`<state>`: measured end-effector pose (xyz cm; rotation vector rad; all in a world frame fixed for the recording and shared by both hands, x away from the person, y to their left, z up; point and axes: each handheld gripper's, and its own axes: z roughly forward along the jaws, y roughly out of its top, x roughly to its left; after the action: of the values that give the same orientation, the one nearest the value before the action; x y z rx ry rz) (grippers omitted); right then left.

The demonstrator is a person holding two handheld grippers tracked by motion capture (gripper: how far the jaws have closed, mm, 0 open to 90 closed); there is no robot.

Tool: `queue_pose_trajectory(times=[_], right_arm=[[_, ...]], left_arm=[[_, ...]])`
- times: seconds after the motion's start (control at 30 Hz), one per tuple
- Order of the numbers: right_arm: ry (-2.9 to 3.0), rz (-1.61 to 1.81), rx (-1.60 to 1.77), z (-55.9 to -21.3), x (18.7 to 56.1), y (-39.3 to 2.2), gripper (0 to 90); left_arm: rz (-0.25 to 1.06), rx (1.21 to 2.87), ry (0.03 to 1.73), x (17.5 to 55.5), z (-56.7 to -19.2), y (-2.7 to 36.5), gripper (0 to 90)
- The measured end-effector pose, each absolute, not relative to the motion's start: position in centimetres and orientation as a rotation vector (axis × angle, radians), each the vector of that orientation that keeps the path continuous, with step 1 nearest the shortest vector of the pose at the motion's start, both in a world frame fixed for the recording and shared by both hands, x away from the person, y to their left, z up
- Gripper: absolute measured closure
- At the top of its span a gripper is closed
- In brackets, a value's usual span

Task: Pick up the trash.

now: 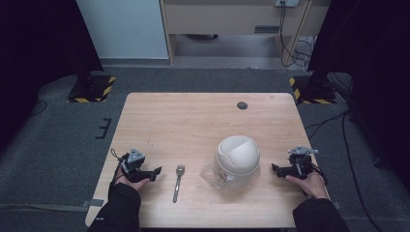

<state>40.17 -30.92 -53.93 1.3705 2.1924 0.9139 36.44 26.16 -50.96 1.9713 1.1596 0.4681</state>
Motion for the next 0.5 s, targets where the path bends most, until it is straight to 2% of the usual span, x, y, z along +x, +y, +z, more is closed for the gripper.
queue_pose_trajectory(times=[0.33,0.5], right_arm=[[2.195,0.915,1.375,-53.9,39.7,-30.9,0.7],[2.198,0.914,1.366,-53.9,39.7,-30.9,0.7]], left_arm=[[0.498,1.788,0.947,35.6,-46.0,24.4,12.8],[0.474,1.772,0.823,35.2,-43.7,23.0,11.7]])
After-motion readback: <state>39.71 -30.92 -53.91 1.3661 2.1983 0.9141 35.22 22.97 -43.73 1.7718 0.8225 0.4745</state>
